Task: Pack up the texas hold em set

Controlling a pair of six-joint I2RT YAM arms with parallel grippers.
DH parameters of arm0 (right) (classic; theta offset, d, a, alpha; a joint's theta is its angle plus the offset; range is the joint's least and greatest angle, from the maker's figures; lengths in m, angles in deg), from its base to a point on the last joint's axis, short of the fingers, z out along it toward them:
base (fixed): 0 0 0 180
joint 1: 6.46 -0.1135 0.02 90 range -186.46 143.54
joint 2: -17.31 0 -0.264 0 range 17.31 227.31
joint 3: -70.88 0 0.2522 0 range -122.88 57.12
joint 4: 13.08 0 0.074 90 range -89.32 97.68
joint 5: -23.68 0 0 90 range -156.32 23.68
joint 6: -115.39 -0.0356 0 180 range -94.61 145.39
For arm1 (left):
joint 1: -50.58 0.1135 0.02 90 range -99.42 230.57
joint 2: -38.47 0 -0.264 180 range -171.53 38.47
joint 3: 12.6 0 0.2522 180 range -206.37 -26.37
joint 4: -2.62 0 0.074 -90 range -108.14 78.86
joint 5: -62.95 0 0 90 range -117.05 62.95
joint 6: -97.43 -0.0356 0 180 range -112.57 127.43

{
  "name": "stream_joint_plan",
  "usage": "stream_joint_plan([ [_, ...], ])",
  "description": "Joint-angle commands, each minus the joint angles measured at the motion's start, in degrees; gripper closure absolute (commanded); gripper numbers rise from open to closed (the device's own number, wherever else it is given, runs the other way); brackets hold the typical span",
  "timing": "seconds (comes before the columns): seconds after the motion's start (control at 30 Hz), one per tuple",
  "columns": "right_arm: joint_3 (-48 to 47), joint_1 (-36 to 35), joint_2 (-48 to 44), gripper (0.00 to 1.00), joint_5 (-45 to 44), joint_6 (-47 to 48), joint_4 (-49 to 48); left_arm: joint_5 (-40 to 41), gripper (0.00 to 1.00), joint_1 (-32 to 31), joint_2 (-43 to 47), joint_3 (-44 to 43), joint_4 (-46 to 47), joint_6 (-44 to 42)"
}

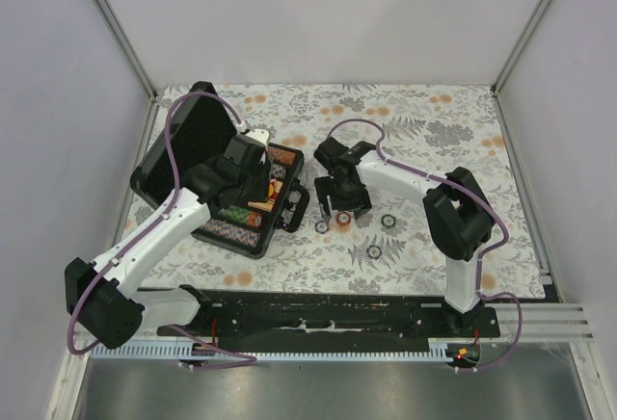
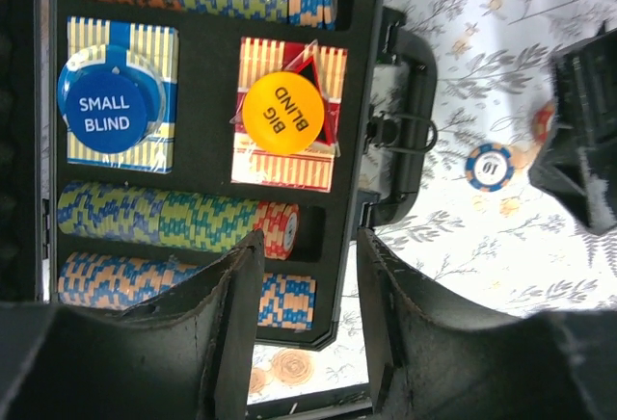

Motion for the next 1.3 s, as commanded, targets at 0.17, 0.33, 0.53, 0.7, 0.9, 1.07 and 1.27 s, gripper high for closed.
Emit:
stream_joint_plan([
  [0.17,0.71,-0.12,0.31,0.26,-8.23,0.25,-3.38,-3.72,0.49,0.23,1.96,1.04,4.79,3.22],
  [0.33,1.41,-0.03,1.72,0.30,-5.41,0.34,-5.84,-3.89,0.49,0.14,2.05,1.39,5.14,2.87],
  [0.53,1.59,-0.12,3.39,0.31,-6.11,-0.10,-5.85,-3.63,0.48,0.23,2.49,1.91,5.14,2.96],
  [0.7,1.24,0.23,5.50,0.36,-6.64,-2.38,-3.21,-3.98,0.46,0.23,2.76,2.18,4.97,2.61],
  [0.9,1.76,1.02,6.11,0.39,-6.29,-3.09,-2.68,-4.07,0.44,0.23,3.02,2.18,4.79,2.34],
  [1.07,1.85,1.20,7.52,0.44,-5.59,-3.18,-2.68,-4.33,0.43,0.23,2.75,2.09,4.70,1.99],
  [1.27,1.50,1.20,9.27,0.50,-5.76,-3.09,-2.68,-4.33,0.43,0.23,2.67,1.83,4.88,2.08],
])
